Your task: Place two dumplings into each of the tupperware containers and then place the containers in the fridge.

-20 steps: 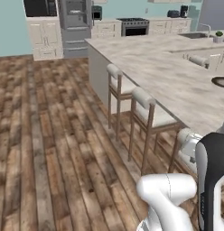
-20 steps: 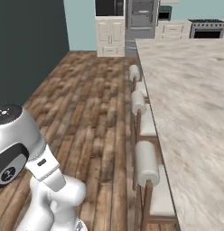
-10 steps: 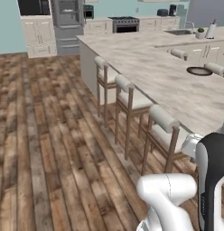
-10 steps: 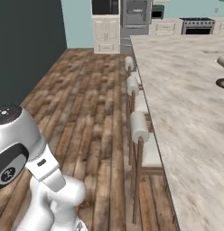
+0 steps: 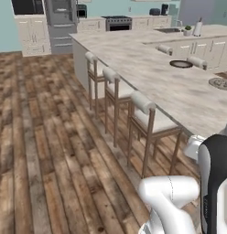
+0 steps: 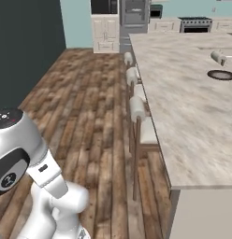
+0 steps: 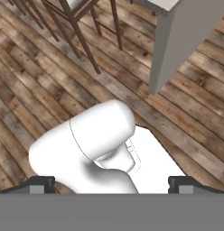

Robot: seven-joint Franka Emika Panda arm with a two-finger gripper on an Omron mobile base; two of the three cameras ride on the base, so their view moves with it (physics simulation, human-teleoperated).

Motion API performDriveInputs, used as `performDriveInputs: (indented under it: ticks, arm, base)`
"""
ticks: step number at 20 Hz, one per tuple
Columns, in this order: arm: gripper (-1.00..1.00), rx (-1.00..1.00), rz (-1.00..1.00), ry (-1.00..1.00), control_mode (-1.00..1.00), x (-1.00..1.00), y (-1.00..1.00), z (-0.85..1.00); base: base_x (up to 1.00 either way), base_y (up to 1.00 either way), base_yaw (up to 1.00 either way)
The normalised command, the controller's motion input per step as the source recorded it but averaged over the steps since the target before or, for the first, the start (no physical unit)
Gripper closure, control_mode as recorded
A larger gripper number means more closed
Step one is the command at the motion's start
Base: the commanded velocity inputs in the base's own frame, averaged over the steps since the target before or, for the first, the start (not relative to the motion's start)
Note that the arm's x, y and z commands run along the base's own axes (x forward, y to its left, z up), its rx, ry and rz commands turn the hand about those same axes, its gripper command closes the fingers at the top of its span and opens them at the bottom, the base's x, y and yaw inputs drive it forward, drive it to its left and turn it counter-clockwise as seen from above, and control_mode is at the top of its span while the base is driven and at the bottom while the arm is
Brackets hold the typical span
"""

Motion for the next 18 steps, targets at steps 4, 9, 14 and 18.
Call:
performDriveInputs:
  ticks: [4,9,14,18]
  arm:
    - [-1.0,0.0,0.0,0.0,1.0,0.0,0.0,0.0]
    - [-1.0,0.0,0.0,0.0,1.0,0.0,0.0,0.0]
    - [-1.0,0.0,0.0,0.0,1.0,0.0,0.0,0.0]
    - [-1.0,0.0,0.0,0.0,1.0,0.0,0.0,0.0]
  base:
    - [-0.26,-0.27,-0.04]
    - [0.0,-0.59,0.0]
    - [0.0,-0.94,0.0]
    - [0.01,-0.96,0.0]
